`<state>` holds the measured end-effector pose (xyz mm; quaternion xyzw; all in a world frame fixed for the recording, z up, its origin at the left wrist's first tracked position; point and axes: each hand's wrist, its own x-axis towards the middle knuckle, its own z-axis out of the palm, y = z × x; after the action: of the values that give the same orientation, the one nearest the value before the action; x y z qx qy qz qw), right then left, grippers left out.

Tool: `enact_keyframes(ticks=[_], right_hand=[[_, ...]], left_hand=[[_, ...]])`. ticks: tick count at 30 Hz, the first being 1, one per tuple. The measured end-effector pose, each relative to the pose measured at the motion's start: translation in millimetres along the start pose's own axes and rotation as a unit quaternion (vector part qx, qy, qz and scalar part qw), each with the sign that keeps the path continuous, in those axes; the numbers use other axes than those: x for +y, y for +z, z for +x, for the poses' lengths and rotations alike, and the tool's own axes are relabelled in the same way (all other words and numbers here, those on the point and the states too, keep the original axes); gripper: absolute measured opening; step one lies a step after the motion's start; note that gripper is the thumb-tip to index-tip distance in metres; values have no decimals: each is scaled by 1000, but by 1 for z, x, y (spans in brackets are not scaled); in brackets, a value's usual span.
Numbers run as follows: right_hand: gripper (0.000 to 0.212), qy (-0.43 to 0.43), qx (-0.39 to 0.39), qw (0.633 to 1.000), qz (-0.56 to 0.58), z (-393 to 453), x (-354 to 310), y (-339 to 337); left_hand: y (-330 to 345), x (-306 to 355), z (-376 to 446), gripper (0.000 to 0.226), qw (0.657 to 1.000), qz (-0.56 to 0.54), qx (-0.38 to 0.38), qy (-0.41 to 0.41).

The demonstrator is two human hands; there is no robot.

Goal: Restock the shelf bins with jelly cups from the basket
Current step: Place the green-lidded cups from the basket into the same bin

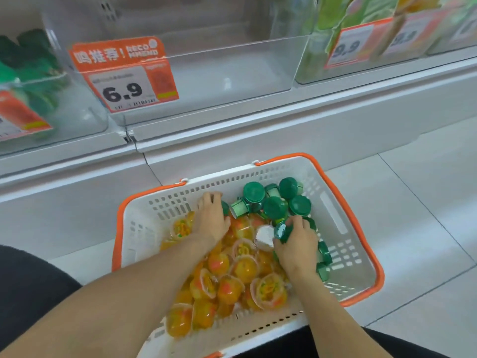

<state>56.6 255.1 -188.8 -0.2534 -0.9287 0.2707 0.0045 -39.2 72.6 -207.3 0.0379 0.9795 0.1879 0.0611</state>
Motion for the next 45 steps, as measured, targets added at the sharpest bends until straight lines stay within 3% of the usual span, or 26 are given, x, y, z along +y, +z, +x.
enact_keyframes(ticks=[3,8,15,20,25,28,32,35,39,43,45], right_hand=[[63,10,-18,996,85,5,-15,-4],[55,66,-127,964,225,16,-37,-22],[43,139,-285,818,480,11,-78,-49],[54,133,-368,740,547,-7,-157,-67],[51,25,-457,716,527,-39,-256,-92],[36,-91,-434,723,530,-63,-303,-114],[53,-224,-349,740,529,-81,-350,-132],[57,-235,-278,757,543,-75,-388,-136],[54,-250,-221,821,463,-47,-446,-124],[74,-243,-218,894,308,-22,-504,-90],[69,-247,-206,919,227,-17,-528,-79]], left_hand=[[5,2,4,65,1000,-11,14,-20],[0,5,4,65,991,-103,0,-89],[-44,-15,-3,60,950,-236,-50,-196],[-123,-35,-20,58,942,-275,-132,-137],[-247,-60,-41,55,959,-238,-141,-64],[-308,-83,-63,58,969,-223,-101,-42],[-365,-119,-101,56,959,-276,-58,-18],[-388,-140,-119,65,921,-388,9,-35],[-411,-151,-117,70,879,-464,99,-51],[-415,-156,-115,62,852,-506,103,-86],[-411,-157,-115,53,854,-505,91,-90]])
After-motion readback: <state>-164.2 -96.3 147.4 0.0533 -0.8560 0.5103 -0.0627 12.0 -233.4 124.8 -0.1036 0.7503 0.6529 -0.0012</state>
